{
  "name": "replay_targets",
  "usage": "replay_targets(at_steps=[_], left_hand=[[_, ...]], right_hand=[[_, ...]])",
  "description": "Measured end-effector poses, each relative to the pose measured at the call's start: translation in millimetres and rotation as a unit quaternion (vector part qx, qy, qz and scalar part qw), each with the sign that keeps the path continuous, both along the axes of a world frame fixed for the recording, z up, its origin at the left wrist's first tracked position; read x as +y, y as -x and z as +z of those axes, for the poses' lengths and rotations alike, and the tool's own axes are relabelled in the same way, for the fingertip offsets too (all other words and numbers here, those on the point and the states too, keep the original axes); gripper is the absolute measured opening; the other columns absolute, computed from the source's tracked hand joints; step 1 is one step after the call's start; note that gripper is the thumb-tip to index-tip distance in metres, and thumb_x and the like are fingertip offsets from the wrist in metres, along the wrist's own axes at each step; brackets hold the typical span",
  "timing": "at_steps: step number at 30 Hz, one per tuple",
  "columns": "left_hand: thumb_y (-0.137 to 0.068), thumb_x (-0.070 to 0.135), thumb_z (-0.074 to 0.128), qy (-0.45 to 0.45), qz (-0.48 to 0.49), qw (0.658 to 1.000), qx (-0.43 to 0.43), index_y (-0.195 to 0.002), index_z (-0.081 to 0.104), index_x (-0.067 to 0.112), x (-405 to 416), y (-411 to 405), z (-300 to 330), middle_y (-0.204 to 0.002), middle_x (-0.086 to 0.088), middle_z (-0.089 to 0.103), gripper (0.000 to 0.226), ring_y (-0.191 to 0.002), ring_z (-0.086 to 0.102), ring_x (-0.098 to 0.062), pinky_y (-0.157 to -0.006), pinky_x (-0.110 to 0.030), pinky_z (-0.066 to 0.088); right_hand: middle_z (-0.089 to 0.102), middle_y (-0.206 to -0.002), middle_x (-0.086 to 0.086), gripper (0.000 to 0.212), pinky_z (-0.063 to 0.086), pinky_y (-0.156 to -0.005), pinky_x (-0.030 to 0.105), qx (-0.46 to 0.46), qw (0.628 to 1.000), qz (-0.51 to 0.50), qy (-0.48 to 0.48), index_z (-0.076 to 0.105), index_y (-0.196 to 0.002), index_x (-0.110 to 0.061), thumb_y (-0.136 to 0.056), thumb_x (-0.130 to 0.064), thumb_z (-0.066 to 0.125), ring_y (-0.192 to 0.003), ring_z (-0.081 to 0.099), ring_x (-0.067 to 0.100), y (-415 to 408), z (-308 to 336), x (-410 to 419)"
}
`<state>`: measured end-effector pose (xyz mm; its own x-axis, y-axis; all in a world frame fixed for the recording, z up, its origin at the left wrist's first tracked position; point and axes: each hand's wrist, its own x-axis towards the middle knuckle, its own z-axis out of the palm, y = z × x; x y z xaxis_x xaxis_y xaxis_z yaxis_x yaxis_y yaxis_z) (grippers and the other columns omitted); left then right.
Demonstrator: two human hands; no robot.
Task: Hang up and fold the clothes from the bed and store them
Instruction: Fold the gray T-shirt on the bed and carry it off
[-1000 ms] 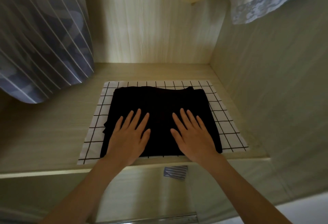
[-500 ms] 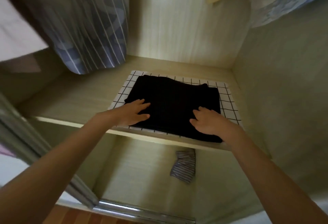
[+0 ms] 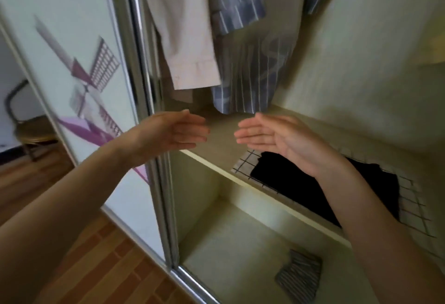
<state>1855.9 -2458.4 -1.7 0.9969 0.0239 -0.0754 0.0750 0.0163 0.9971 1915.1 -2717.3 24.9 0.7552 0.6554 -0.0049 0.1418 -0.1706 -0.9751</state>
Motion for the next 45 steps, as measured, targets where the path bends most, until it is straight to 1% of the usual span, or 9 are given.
replay_targets(at_steps=[4, 9, 16, 20, 24, 31, 39, 43, 45], left_hand=[[-0.099, 0.032, 0.038, 0.027, 0.060, 0.998, 0.018, -0.123, 0.061, 0.006, 77.2, 74.9, 0.3, -0.120, -0.014, 0.069, 0.043, -0.111, 0.066, -0.029, -0.093, -0.038, 0.055], [-0.099, 0.035, 0.036, 0.021, 0.148, 0.988, 0.025, -0.125, 0.060, 0.005, 167.6, 167.4, -0.2, -0.122, -0.013, 0.068, 0.046, -0.113, 0.065, -0.029, -0.095, -0.040, 0.053], [-0.092, 0.038, 0.042, 0.070, 0.261, 0.962, 0.035, -0.127, 0.059, 0.000, 262.4, 273.5, -10.1, -0.123, -0.019, 0.066, 0.055, -0.115, 0.064, -0.032, -0.098, -0.042, 0.050], [-0.102, 0.032, 0.036, 0.081, 0.341, 0.936, 0.020, -0.120, 0.065, 0.001, 303.4, 326.9, -18.4, -0.119, -0.018, 0.068, 0.046, -0.112, 0.065, -0.033, -0.093, -0.041, 0.054], [-0.102, 0.032, 0.036, 0.112, 0.413, 0.904, 0.018, -0.119, 0.063, 0.000, 341.0, 360.3, -29.7, -0.118, -0.018, 0.068, 0.045, -0.109, 0.067, -0.032, -0.092, -0.041, 0.054], [-0.085, 0.037, 0.049, 0.143, 0.462, 0.875, 0.017, -0.117, 0.064, 0.002, 428.2, 354.0, -46.4, -0.121, -0.017, 0.067, 0.050, -0.113, 0.065, -0.032, -0.095, -0.043, 0.052], [-0.088, 0.037, 0.047, 0.135, 0.474, 0.870, 0.004, -0.125, 0.060, 0.002, 562.2, 274.5, -32.0, -0.125, -0.015, 0.066, 0.052, -0.115, 0.064, -0.032, -0.097, -0.042, 0.052], [-0.099, 0.032, 0.039, 0.135, 0.484, 0.864, -0.004, -0.125, 0.060, 0.001, 619.7, 241.4, -30.2, -0.122, -0.016, 0.067, 0.045, -0.110, 0.066, -0.032, -0.091, -0.039, 0.056], [-0.102, 0.032, 0.036, 0.143, 0.488, 0.861, 0.003, -0.126, 0.059, 0.002, 641.8, 233.7, -34.3, -0.122, -0.015, 0.067, 0.045, -0.112, 0.066, -0.032, -0.093, -0.040, 0.055]], right_hand=[[0.073, -0.113, 0.012, 0.040, 0.055, -0.095, 0.033, 0.052, 0.993, 0.095, -0.051, 0.064, -0.116, -0.006, -0.100, -0.034, 0.041, -0.107, 0.069, 0.024, 34.1, 1.7, 84.9], [0.073, -0.112, 0.012, 0.047, 0.055, -0.094, 0.034, 0.088, 0.978, 0.181, -0.061, 0.066, -0.113, -0.007, -0.091, -0.043, 0.046, -0.107, 0.070, 0.025, 77.0, -8.5, 195.5], [0.072, -0.115, 0.013, 0.046, 0.054, -0.097, 0.035, 0.162, 0.957, 0.232, -0.068, 0.064, -0.119, -0.003, -0.102, -0.039, 0.040, -0.109, 0.069, 0.026, 121.7, -29.8, 330.5], [0.072, -0.114, 0.012, 0.044, 0.054, -0.097, 0.035, 0.187, 0.944, 0.267, -0.044, 0.065, -0.116, -0.005, -0.104, -0.037, 0.038, -0.108, 0.069, 0.025, 141.0, -38.3, 401.1], [0.073, -0.113, 0.013, 0.044, 0.054, -0.096, 0.035, 0.192, 0.931, 0.310, -0.023, 0.066, -0.115, -0.005, -0.104, -0.037, 0.038, -0.108, 0.069, 0.025, 151.4, -44.3, 470.2], [0.072, -0.114, 0.011, 0.045, 0.055, -0.093, 0.032, 0.200, 0.907, 0.371, -0.016, 0.064, -0.121, -0.006, -0.104, -0.038, 0.036, -0.107, 0.070, 0.023, 132.1, -59.4, 595.7], [0.072, -0.116, 0.011, 0.047, 0.053, -0.095, 0.034, 0.214, 0.888, 0.406, -0.018, 0.062, -0.123, -0.006, -0.104, -0.038, 0.034, -0.108, 0.069, 0.024, 66.5, -52.8, 745.4], [0.072, -0.116, 0.010, 0.047, 0.053, -0.096, 0.034, 0.213, 0.883, 0.417, -0.013, 0.063, -0.123, -0.007, -0.104, -0.039, 0.034, -0.109, 0.069, 0.023, 38.1, -49.1, 810.9], [0.072, -0.116, 0.010, 0.047, 0.053, -0.096, 0.034, 0.221, 0.879, 0.422, -0.003, 0.063, -0.123, -0.007, -0.105, -0.039, 0.034, -0.109, 0.069, 0.023, 29.3, -49.6, 837.8]])
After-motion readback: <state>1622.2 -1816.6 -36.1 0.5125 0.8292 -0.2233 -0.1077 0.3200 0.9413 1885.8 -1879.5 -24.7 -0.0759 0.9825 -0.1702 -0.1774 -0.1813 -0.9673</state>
